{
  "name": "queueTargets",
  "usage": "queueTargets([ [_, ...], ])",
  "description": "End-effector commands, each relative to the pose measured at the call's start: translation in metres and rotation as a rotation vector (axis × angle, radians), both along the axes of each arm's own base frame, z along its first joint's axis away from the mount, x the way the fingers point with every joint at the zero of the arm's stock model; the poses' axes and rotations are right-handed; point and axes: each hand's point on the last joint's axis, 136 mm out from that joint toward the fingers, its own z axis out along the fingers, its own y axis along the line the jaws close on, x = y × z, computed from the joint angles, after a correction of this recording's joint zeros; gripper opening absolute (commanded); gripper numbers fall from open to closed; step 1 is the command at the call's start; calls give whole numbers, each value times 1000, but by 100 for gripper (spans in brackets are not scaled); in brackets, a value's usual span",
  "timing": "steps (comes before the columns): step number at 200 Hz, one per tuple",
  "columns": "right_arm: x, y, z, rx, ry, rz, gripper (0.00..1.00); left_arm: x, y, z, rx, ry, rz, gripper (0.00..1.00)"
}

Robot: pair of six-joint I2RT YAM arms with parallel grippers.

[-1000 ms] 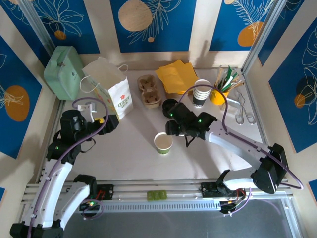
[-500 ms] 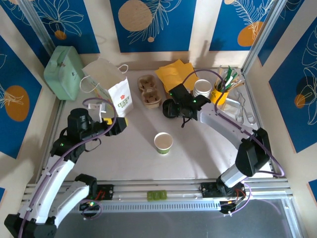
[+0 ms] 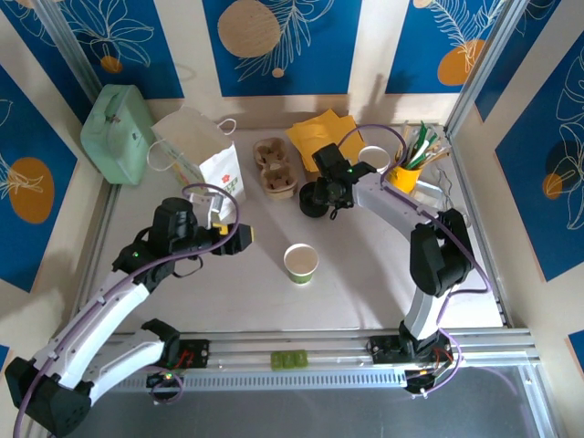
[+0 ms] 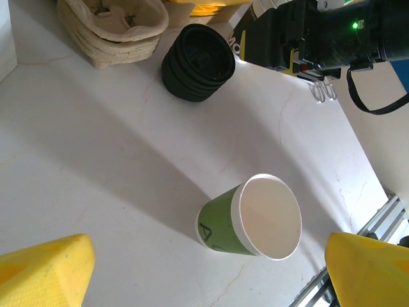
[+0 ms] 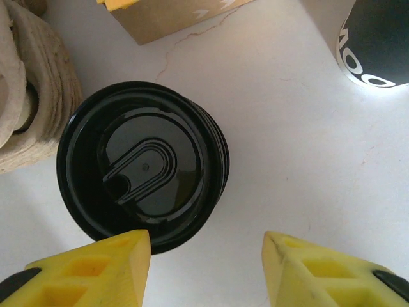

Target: Pack the takeout coffee

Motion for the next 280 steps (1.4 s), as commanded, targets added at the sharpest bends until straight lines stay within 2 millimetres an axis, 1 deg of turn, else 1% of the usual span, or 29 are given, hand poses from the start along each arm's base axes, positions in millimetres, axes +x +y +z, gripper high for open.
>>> queueTargets([
  [1,9,6,4,31,-4,5,49,5,-2,20,-3,-71,0,93],
  [35,15,7,-5,39,20,2,45,5,0,20,8,-72,8,93],
  [99,23,8,-15,25,45,5,36,6,2,21,19,-72,17,94],
  [129,24,5,-18,16,57,-8,35,6,3,21,24,-74,19,96],
  [156,25,3,-18,5,58,-13,39,6,3,21,27,-71,19,96],
  [188,26,1,-19,1,61,-17,40,7,3,21,31,-72,20,96],
  [215,27,0,-23,1,71,-21,37,7,3,23,31,-76,18,96],
  [252,28,1,-26,3,79,-21,31,7,4,23,37,-76,23,96],
  [280,28,1,-29,0,85,-20,30,6,5,21,41,-71,26,96],
])
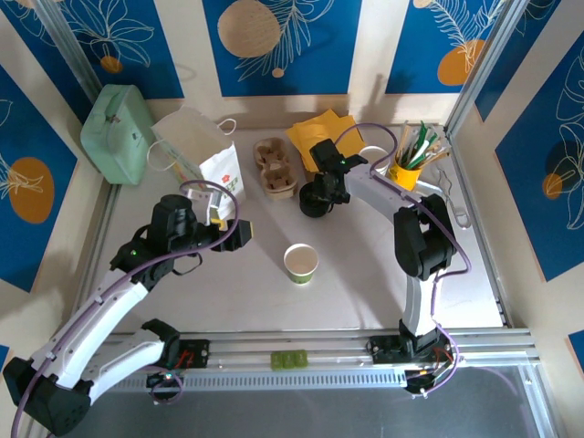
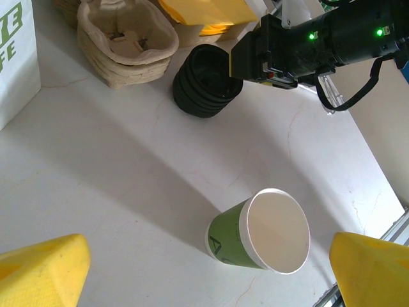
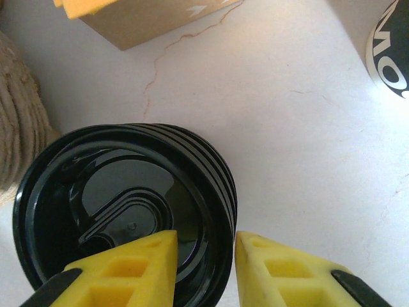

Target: Pack the takeout coffee

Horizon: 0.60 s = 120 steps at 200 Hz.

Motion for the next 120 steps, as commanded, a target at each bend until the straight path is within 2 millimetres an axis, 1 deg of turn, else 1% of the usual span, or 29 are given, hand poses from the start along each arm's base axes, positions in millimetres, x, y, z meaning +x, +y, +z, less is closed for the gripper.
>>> queueTargets([
  [1,3,1,2,7,9,2,30,-1,0,10,12,-24,-5,96],
  [23,3,1,1,7,10,-1,30,-1,1,8,14,-23,-4,96],
  [32,3,0,0,7,11,-2,28,-2,2,9,14,-24,-2,96],
  [93,3,1,-2,12,16,0,21,-3,3,9,22,-25,0,97],
  [120,3,1,-3,15,18,1,21,-4,4,9,23,-25,1,97],
])
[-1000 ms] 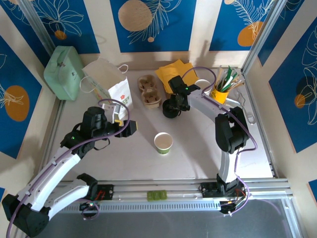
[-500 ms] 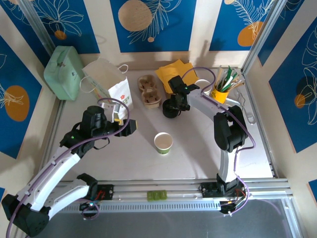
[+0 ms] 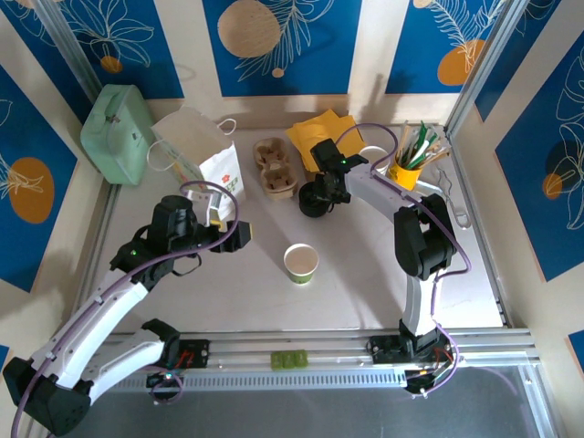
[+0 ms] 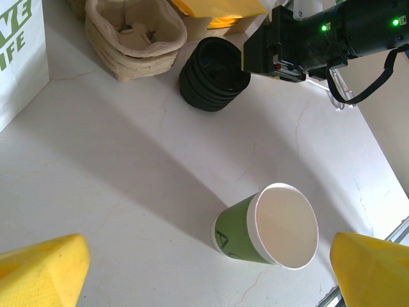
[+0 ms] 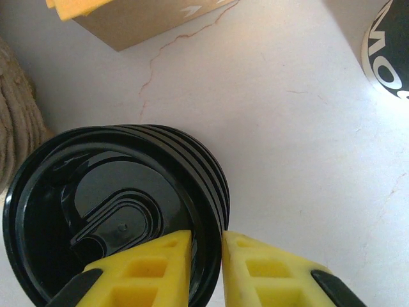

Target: Pack the takeout coffee

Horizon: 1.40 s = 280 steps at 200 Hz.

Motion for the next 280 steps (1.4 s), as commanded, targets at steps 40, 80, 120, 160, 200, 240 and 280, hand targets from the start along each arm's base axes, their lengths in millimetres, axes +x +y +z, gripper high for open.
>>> queueTargets([
  [40,3,3,-4,24,20,3,25,-3,2,15,1,-43,-3,97],
  [80,3,1,-4,25,22,-2,24,-4,2,13,2,-38,-1,97],
  [120,4,1,-5,27,27,-1,22,-4,3,13,0,-38,-1,97],
  [160,4,3,-8,37,37,-2,22,-4,3,12,1,-35,2,97],
  [200,5,5,-9,38,38,4,19,-4,4,12,5,-37,3,97],
  [240,5,6,1,27,19,17,16,-4,3,9,8,-30,3,97],
  [280,2,6,18,37,-13,28,14,-2,1,8,3,-24,-3,97],
])
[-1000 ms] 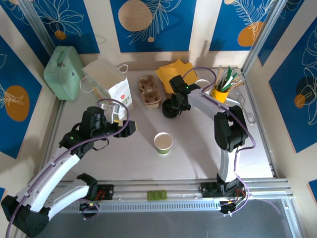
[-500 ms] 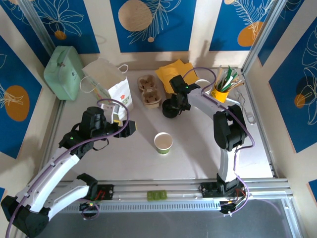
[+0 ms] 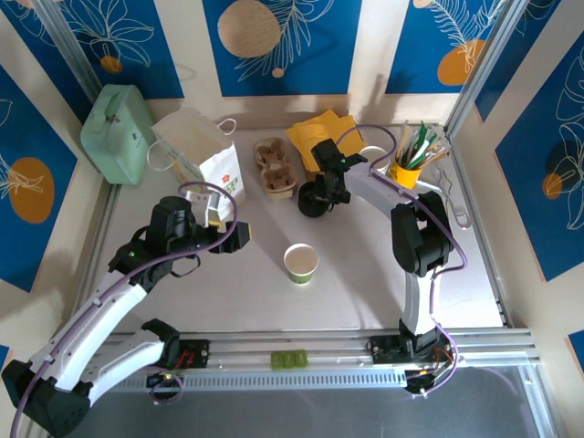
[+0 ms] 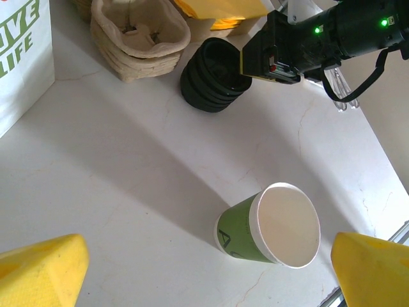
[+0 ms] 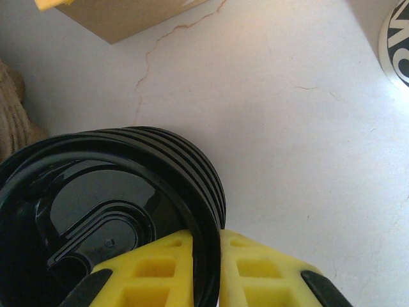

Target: Pack the takeout coffee

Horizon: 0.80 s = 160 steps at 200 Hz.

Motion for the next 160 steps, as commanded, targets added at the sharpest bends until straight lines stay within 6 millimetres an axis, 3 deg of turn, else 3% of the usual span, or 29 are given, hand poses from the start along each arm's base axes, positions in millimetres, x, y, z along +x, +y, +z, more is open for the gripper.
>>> queueTargets([
  [1,0,4,29,21,-47,22,14,-1,-2,6,-1,-18,-12,97],
  [56,-7,3,51,70,-99,34,13,2,-13,5,-16,-5,-37,97],
  [110,-13,0,56,121,-97,25,13,4,-26,5,-13,-3,-60,96],
  [160,-31,2,90,197,-146,48,12,7,-35,13,-61,6,-55,96],
])
